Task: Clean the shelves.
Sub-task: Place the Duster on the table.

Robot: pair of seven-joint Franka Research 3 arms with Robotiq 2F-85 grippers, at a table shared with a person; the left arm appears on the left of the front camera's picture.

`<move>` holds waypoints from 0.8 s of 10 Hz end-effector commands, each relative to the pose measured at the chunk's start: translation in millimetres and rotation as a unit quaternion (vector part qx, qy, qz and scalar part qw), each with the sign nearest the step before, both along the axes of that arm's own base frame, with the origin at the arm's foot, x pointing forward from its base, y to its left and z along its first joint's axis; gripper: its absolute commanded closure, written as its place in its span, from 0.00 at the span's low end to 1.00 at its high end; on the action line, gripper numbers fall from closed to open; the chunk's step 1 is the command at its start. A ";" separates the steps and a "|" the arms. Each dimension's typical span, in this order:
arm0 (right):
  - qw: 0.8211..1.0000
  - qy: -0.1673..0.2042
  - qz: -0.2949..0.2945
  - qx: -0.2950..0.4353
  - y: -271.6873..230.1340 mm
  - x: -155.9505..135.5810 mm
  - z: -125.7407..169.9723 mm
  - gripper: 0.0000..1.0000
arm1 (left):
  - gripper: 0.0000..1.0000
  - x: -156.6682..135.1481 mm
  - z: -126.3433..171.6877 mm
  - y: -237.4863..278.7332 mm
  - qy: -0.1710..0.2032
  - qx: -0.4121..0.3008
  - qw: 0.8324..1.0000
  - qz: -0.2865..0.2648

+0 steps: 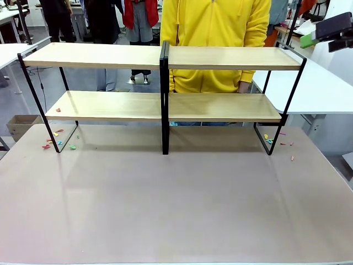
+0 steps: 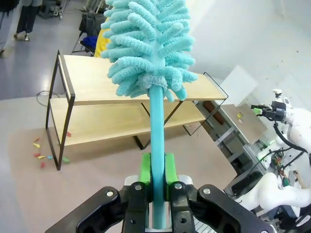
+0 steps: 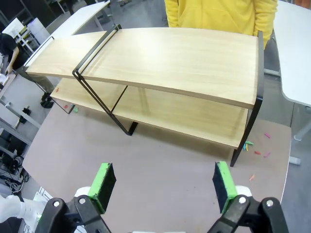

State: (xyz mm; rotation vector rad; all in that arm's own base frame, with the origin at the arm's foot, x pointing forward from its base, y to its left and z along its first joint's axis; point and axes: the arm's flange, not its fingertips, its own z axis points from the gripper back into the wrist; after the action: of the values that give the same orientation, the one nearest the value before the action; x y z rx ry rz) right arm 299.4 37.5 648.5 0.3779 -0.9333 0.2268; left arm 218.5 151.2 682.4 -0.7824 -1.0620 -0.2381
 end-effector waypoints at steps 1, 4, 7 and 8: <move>1.000 0.000 0.000 0.000 0.0 0.0 0.0 0.00 | 0.87 0.5 1.5 1.5 -0.008 -0.003 1.000 -0.007; 0.974 0.170 0.105 0.102 -17.7 -10.2 -23.1 0.00 | 0.87 11.4 -36.0 -16.8 0.118 0.131 0.976 -0.127; 0.901 0.327 0.202 0.203 -16.8 -9.5 -109.2 0.00 | 0.87 -12.2 -118.3 -26.2 0.193 0.292 0.892 -0.285; 0.876 0.363 0.203 0.244 -15.1 -0.4 -143.2 0.00 | 0.87 -10.6 -148.0 -36.1 0.189 0.349 0.855 -0.335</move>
State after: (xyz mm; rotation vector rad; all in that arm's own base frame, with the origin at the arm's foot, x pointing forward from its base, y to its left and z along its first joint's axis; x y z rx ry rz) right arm 287.3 26.5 535.3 1.0250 -0.2281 0.2520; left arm 209.0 113.2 548.8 -0.5923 -0.2627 -0.7283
